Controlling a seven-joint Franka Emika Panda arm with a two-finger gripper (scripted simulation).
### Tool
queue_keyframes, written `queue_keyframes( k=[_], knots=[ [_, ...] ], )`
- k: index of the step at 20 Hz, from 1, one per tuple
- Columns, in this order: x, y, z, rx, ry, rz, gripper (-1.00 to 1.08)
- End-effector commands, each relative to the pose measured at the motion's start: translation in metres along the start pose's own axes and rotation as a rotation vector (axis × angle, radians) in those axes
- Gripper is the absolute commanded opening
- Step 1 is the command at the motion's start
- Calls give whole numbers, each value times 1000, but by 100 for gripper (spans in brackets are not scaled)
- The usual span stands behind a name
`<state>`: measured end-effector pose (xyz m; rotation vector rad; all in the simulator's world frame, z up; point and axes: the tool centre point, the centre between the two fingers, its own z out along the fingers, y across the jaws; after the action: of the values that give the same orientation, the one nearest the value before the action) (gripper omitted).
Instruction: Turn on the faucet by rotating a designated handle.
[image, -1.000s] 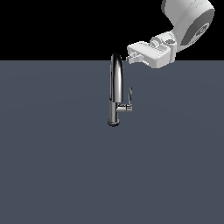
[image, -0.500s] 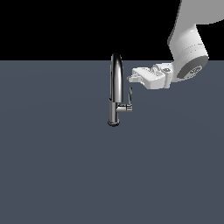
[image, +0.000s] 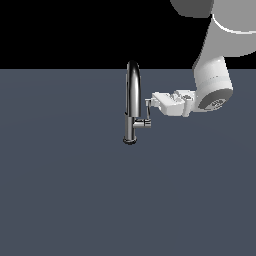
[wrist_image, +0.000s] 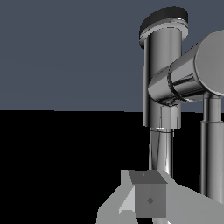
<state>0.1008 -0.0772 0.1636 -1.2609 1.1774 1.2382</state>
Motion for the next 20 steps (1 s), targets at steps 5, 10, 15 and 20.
queue_keyframes(
  k=[5,10,15,20],
  knots=[
    [2,0,1,7,-6,5,-100],
    [1,5,1,7,-6,5,-100],
    [0,15,1,7,-6,5,-100],
    [-1,25,1,7,-6,5,-100]
  ],
)
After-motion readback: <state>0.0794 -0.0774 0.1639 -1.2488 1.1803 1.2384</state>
